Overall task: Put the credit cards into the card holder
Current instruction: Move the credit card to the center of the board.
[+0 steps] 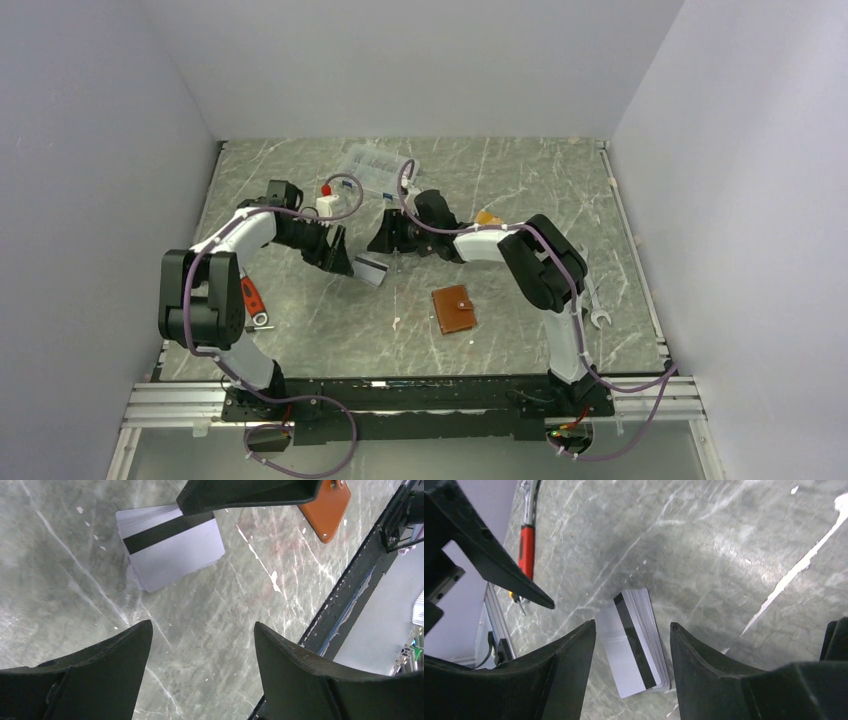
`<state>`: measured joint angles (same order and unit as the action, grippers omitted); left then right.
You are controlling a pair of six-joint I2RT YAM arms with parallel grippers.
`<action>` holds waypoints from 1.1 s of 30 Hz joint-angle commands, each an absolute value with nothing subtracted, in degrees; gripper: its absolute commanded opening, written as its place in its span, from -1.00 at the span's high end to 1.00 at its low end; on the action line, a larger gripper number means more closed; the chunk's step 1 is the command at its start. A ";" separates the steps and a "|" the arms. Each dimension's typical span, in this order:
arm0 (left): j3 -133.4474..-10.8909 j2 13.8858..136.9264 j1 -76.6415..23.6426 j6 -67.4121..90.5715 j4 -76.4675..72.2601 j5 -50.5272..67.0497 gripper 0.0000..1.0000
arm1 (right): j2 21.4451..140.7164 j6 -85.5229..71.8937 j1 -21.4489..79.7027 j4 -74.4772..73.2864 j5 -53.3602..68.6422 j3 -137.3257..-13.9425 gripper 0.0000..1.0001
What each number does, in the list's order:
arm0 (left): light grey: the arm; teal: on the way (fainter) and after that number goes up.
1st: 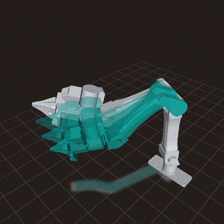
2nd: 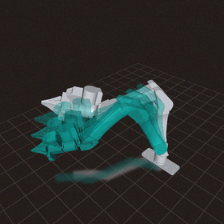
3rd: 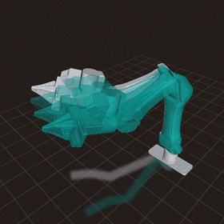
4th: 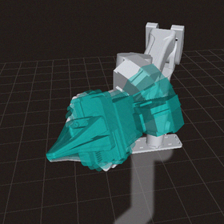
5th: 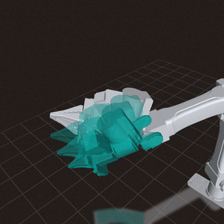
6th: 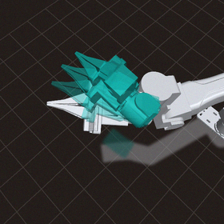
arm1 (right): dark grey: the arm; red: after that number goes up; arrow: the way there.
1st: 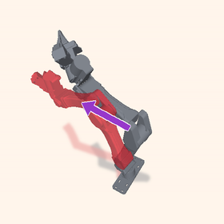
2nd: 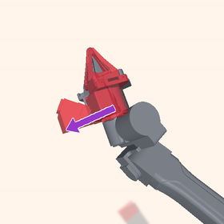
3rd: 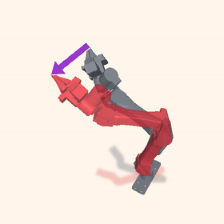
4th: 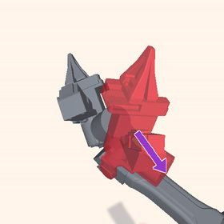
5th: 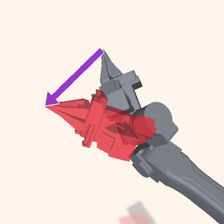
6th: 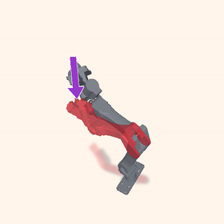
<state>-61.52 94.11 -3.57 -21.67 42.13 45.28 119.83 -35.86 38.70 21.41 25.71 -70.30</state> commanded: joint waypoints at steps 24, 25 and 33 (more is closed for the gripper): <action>-55.84 82.17 -8.94 -31.34 33.98 33.41 -0.57 | 114.68 -36.08 38.95 17.86 25.32 -67.48 -0.20; -55.29 81.79 -9.60 -31.79 33.33 32.03 -0.57 | 114.96 -36.20 38.48 18.02 25.84 -67.65 -0.20; -51.53 81.69 -13.34 -35.07 24.64 25.02 -0.53 | 119.07 -38.77 37.35 21.55 29.60 -68.48 -0.20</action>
